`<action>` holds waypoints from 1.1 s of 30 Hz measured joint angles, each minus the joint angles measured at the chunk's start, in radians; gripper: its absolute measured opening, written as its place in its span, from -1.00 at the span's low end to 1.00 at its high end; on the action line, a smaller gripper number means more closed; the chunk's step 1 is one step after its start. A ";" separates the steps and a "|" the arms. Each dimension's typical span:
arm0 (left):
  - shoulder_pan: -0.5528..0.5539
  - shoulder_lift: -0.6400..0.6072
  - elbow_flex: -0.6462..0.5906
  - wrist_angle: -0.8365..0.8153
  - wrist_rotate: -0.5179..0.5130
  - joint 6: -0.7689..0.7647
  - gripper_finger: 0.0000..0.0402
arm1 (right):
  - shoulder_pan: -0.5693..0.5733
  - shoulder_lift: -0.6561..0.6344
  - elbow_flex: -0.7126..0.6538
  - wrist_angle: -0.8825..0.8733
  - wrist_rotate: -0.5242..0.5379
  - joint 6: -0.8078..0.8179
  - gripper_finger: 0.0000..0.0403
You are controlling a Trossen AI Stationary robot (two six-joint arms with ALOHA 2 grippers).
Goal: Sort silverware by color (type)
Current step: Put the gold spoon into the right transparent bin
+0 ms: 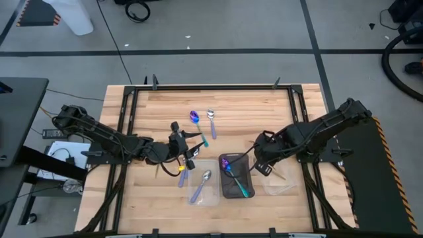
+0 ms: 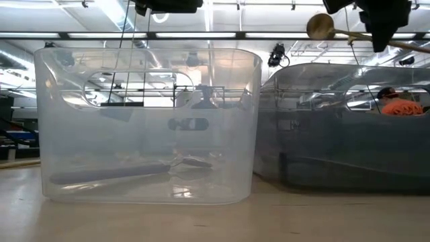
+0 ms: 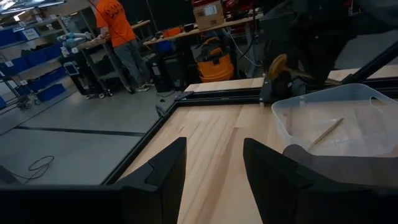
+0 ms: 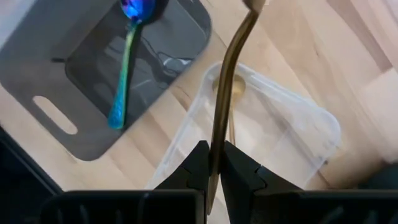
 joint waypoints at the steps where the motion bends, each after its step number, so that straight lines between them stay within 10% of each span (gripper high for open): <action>1: 0.000 0.000 0.000 0.000 0.000 0.000 -0.17 | 0.006 0.000 0.000 -0.008 0.000 0.012 -0.83; 33: -0.006 -0.035 0.001 -0.053 -0.009 0.018 -0.17 | 0.133 0.001 -0.442 0.254 -0.178 0.135 -0.85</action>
